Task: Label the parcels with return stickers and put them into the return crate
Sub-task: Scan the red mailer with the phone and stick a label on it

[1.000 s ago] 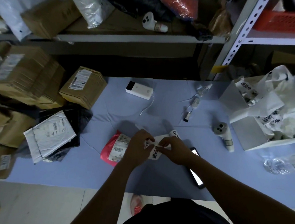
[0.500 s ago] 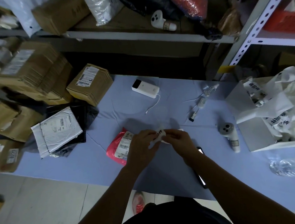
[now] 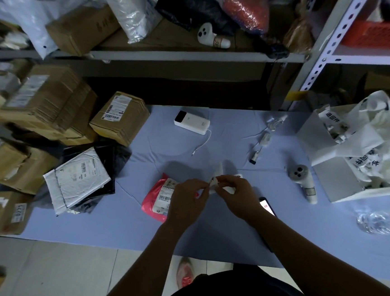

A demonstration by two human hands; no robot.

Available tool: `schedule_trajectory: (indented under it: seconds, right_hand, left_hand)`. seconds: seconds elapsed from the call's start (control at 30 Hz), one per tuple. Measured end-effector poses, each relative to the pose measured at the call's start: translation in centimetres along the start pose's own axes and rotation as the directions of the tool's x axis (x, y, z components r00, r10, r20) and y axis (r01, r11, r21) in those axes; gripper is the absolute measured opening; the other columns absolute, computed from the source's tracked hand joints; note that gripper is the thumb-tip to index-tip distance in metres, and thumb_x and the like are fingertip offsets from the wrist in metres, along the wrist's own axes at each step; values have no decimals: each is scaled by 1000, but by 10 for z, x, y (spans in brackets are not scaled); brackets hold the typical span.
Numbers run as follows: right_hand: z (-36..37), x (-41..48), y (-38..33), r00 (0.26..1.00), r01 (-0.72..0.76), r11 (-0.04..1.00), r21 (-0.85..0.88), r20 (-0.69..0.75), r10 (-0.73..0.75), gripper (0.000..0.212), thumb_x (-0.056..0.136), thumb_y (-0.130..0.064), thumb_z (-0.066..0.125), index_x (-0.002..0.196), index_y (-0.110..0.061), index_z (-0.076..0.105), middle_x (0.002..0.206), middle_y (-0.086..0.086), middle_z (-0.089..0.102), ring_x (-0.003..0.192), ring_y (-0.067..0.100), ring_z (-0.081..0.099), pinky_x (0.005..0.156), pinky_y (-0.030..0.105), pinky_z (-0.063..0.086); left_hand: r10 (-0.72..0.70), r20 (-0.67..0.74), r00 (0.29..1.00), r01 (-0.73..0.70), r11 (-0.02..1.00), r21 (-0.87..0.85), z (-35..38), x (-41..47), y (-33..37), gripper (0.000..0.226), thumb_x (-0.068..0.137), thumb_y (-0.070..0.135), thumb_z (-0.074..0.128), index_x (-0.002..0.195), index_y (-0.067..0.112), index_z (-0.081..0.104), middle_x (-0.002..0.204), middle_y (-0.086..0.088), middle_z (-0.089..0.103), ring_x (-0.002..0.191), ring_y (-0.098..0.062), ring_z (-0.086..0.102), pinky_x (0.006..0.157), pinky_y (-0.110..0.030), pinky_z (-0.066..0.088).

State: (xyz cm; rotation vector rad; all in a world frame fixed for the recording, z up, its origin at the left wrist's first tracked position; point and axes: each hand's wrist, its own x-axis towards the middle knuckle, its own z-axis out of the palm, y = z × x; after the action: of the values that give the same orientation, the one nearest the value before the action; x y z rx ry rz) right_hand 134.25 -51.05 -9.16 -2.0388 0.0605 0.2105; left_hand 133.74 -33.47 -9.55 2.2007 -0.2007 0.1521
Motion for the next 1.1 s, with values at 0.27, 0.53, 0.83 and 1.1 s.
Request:
schedule_trajectory:
  seconds: [0.27, 0.53, 0.83, 1.1]
  right_hand:
    - [1, -5, 16, 978, -185, 975, -121, -122, 171, 20, 94, -18, 69, 114, -18, 74, 107, 1, 74, 99, 18, 69, 89, 30, 52]
    - [14, -14, -9, 970, -154, 960, -232, -219, 102, 40, 84, -31, 80, 118, -13, 70, 116, 7, 65, 109, 23, 59, 87, 30, 48]
    - [40, -4, -74, 903, -398, 684, 611, 128, 411, 36, 87, 6, 71, 118, -9, 65, 94, 19, 70, 79, 25, 71, 70, 27, 63]
    - [58, -10, -67, 918, -378, 668, 641, 166, 360, 29, 92, -1, 70, 119, -8, 64, 102, 24, 75, 89, 24, 74, 90, 36, 61]
  left_hand:
    - [-241, -75, 968, 242, 970, 3, -7, -2, 2, 11, 95, 27, 63, 87, 22, 69, 76, 12, 67, 70, -11, 65, 68, -39, 57]
    - [120, -339, 933, 10, 934, 357, -34, -11, -3, 20, 92, 19, 61, 79, 5, 69, 76, -9, 67, 69, -28, 65, 65, -38, 58]
    - [474, -271, 838, -284, 803, 524, -49, -35, -21, 33, 76, 34, 88, 93, 10, 73, 97, -10, 73, 88, -29, 70, 77, -40, 55]
    - [-483, 32, 875, 442, 768, -464, -77, -49, -17, 20, 76, 23, 89, 91, 25, 77, 86, 7, 77, 73, -1, 70, 62, -16, 53]
